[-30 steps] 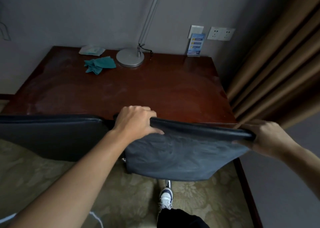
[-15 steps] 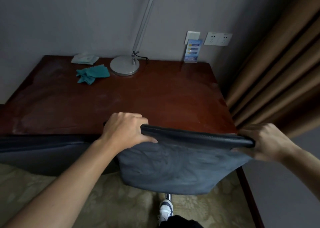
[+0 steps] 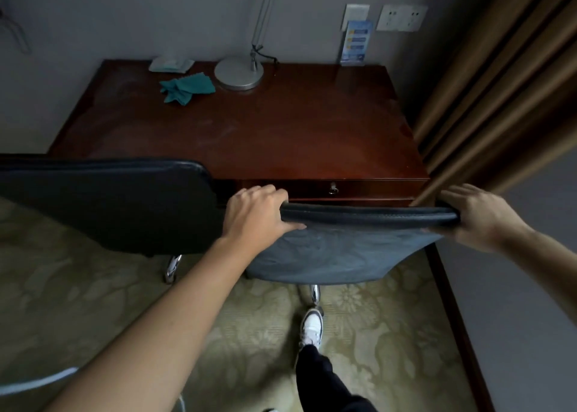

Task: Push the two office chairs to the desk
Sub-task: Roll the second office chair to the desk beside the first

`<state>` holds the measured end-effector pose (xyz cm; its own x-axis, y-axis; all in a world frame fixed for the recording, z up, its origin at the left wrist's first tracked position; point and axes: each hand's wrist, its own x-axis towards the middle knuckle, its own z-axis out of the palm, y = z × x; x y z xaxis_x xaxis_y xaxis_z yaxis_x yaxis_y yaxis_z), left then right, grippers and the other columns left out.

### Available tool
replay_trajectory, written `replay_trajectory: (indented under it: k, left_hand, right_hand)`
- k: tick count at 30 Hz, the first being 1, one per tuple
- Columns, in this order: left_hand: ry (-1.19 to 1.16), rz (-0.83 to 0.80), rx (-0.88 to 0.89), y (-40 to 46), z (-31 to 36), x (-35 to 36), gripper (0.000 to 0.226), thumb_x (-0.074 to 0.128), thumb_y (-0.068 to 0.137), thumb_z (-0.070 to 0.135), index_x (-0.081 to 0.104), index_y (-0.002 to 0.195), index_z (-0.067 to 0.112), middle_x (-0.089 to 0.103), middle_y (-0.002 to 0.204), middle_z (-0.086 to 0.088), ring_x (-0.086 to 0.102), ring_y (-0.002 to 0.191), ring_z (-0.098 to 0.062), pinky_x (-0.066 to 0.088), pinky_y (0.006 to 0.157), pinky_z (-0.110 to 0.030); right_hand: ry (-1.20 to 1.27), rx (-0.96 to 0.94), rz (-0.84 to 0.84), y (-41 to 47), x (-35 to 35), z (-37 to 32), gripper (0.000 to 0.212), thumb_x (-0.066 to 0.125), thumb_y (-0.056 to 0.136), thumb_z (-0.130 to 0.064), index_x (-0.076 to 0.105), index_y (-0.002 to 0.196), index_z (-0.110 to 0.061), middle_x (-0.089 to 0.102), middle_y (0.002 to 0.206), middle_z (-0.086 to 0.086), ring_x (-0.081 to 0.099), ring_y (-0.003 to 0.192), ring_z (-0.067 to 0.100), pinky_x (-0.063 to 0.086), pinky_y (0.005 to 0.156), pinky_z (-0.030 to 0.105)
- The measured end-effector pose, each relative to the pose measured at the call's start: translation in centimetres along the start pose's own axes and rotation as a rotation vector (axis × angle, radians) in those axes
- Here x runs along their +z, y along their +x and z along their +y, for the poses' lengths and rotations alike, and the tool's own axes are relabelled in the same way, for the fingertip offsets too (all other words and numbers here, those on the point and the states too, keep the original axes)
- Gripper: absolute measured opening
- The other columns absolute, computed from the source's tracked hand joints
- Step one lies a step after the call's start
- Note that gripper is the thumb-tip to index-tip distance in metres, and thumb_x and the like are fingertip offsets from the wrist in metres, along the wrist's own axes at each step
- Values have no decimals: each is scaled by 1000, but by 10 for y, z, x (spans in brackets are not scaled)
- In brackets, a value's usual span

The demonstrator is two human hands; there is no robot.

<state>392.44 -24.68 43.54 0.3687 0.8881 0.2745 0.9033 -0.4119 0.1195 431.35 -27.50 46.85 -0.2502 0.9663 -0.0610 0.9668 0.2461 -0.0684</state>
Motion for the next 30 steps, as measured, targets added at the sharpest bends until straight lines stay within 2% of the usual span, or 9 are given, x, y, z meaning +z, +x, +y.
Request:
replay_trajectory:
  k: [3,6,9,11,15,18,24,27,30]
  left_hand:
    - [-15,-96,-84,-9,6,-8,54,66,64,77,64,87,28,62,82,8,59,80,-16,39,76,-34]
    - [-108,-148,-114,-18,7,-13,46,71,69,66,64,97,30,62,92,8,57,89,-16,36,83,-35]
    - [-169,-183,-109,-24,7,-13,40,76,72,47,61,104,30,60,99,8,57,97,-17,34,84,-33]
    - [-179,-220,-125,-22,9,-15,44,77,72,48,59,107,29,60,102,7,55,100,-18,33,86,-34]
    - [-162,-231,-161,-19,23,-16,51,73,72,60,59,109,28,61,102,7,55,101,-18,34,88,-36]
    - [-151,-200,-186,-29,38,-13,49,71,72,64,59,105,29,62,99,8,55,98,-16,36,88,-35]
    - [-108,-165,-256,-49,79,-12,47,68,71,68,59,96,29,63,94,9,56,96,-16,39,85,-35]
    - [-95,-139,-252,-74,84,-16,51,65,68,74,59,92,29,62,89,10,57,92,-14,39,84,-33]
    - [-118,-124,-236,-99,75,-25,52,65,66,76,62,89,30,63,86,11,58,88,-13,39,85,-32]
  right_hand:
    - [-75,139,-44,-10,-3,-23,42,76,71,-51,63,104,-29,56,101,-4,53,100,25,45,78,37]
    - [-140,53,-11,-4,1,-74,58,78,67,-45,61,119,-24,57,116,6,53,109,31,44,87,44]
    - [-154,-49,93,8,12,-126,59,75,68,-55,64,117,-25,64,107,1,59,100,27,48,81,41]
    - [-117,-17,101,16,12,-138,57,71,71,-62,65,116,-27,66,107,-2,59,101,24,49,83,39]
    - [-122,15,-9,17,7,-103,62,65,71,-70,60,121,-33,60,116,-4,53,114,21,48,88,38]
    - [-179,127,-13,-2,3,-54,67,59,65,-79,62,114,-34,62,113,-4,54,112,22,45,88,40]
    - [-148,139,-21,-30,-1,-22,49,65,70,-67,65,102,-31,63,98,-9,56,102,20,33,77,35]
    - [-112,104,1,-58,2,-33,42,70,72,-61,67,98,-29,65,99,-7,57,99,20,36,77,35]
    - [-111,76,17,-89,4,-59,41,77,69,-55,68,90,-21,67,89,-2,61,91,24,41,73,35]
